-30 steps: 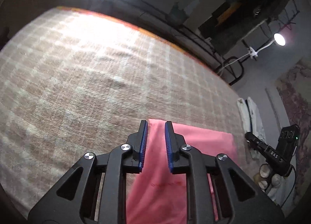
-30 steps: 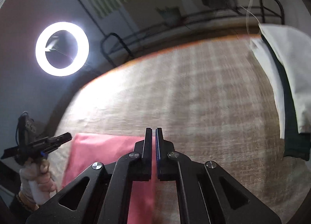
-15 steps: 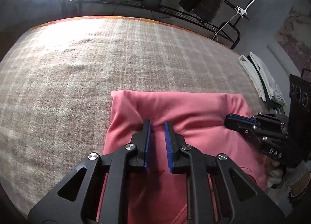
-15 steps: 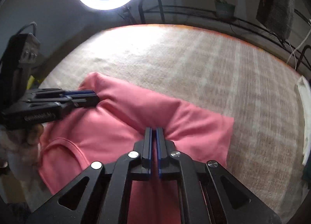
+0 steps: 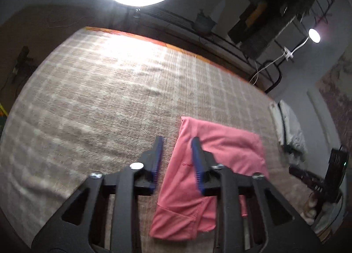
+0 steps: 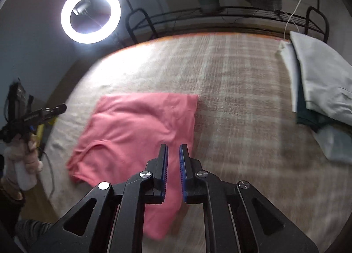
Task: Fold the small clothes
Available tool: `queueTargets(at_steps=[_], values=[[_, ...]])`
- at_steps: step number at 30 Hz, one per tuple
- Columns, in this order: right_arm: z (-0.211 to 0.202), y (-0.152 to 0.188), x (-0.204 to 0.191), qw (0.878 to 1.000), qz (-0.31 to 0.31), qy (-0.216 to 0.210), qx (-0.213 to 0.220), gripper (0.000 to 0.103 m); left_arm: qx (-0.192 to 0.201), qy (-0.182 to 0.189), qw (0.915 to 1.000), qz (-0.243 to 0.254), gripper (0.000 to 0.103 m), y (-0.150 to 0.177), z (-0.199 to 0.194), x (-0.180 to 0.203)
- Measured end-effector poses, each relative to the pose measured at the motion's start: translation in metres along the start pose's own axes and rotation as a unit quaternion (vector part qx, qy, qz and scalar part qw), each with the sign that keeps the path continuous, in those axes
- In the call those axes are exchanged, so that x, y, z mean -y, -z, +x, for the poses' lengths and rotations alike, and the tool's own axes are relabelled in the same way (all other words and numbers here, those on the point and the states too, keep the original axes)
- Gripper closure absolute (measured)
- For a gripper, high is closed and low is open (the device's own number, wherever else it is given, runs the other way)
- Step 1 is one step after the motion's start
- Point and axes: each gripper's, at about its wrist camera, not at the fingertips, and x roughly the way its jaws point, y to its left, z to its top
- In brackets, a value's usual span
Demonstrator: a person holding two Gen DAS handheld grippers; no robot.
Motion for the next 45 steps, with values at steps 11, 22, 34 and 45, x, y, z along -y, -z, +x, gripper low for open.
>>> queueTargets(at_steps=[11,22,34,45], values=[[-0.05,0.031,-0.017,0.996,0.064,-0.049,0.037,0.057,-0.055,0.03,0.995,-0.077,0.053,0.049,-0.009,-0.025],[-0.011,0.05,0.03,0.991,0.133,-0.034,-0.002,0.057,-0.096,0.035,0.9874,-0.12,0.052,0.068,0.047,-0.027],[0.037,0.041,0.045,0.982,0.153,-0.106,-0.017,0.057,-0.102,0.057,0.979,-0.167,0.052,0.064,0.078,-0.037],[0.075,0.032,0.064,0.967,0.205,-0.152,-0.016,0.063,-0.095,0.074,0.983,-0.138,0.051,0.052,0.091,-0.022]])
